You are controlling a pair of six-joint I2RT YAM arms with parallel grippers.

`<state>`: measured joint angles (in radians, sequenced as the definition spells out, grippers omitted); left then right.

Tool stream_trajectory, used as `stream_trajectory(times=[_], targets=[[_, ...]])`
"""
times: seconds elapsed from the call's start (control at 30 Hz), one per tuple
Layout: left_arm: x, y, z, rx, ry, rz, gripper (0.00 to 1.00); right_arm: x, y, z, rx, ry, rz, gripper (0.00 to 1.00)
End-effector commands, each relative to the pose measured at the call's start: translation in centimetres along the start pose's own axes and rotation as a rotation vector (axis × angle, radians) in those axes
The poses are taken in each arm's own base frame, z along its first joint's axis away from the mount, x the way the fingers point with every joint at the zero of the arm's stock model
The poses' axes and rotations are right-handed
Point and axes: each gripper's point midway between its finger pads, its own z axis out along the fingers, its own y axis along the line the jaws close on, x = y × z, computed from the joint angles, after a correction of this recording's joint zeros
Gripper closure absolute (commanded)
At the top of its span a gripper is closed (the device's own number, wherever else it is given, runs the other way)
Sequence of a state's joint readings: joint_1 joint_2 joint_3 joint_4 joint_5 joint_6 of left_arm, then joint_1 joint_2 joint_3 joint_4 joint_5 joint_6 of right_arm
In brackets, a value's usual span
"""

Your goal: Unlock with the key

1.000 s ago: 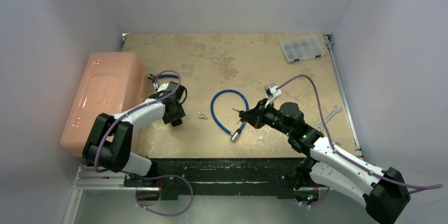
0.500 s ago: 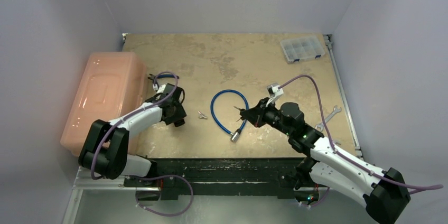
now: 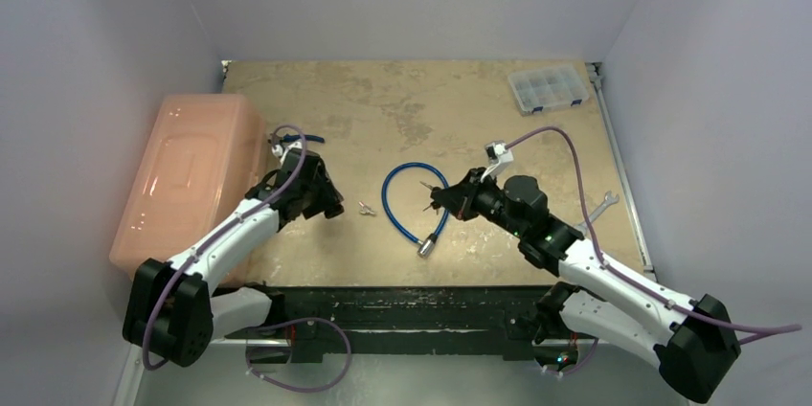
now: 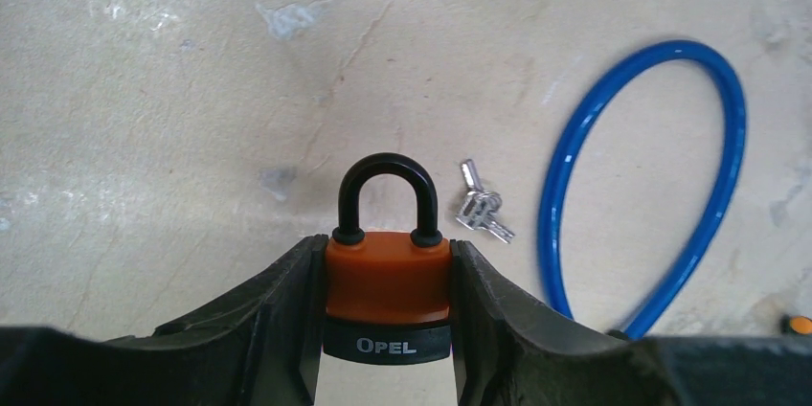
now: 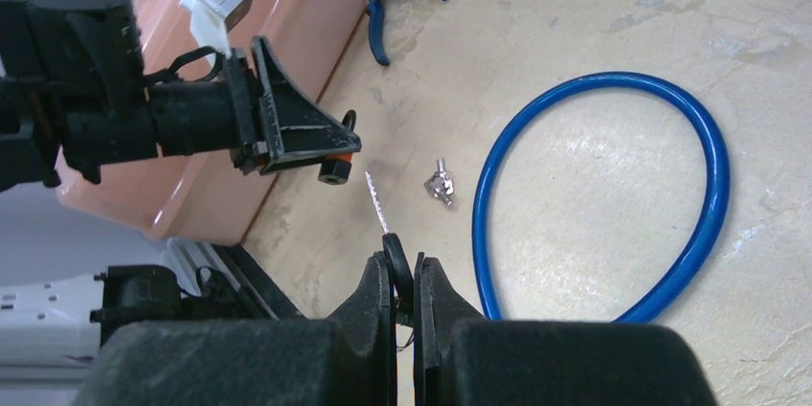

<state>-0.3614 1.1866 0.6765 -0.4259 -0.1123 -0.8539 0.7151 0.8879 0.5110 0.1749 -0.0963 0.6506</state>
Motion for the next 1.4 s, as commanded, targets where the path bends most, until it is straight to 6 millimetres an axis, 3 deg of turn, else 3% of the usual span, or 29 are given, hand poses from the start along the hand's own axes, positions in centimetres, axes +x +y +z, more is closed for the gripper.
stream_trajectory(times=[0.0,0.33,0.5,0.67,1.0,1.37], targets=[[-3.2,-4.5,-2.3,0.171,-0.087,-0.04,1.0,-2.8,1.3,-0.2,0.014,-0.078,0.085,1.0],[-4.8,-7.4,-3.5,0.28,-0.115,-0.086,1.0,-3.9,2.3,0.5,0.006,-0.079,0.139,1.0],[-4.7,-8.7,-3.2,0.339,-0.097,-0.126,1.0,-4.0,1.9,0.6,0.023,-0.097,0.143,1.0],[-4.7,-10.3,-3.9,0.425,-0.079,-0.192,1.0,-4.0,3.1,0.1,-0.032,-0.093,0.203,1.0],[-5.2,-12.1,-5.2,0.538,-0.066,-0.342,1.0,-2.0,5.2,-0.2,-0.094,-0.055,0.253,1.0],[-4.6,-12.4,-5.7,0.555,-0.008,-0.501,1.0,1.5,6.6,3.8,-0.046,0.014,0.283,1.0]])
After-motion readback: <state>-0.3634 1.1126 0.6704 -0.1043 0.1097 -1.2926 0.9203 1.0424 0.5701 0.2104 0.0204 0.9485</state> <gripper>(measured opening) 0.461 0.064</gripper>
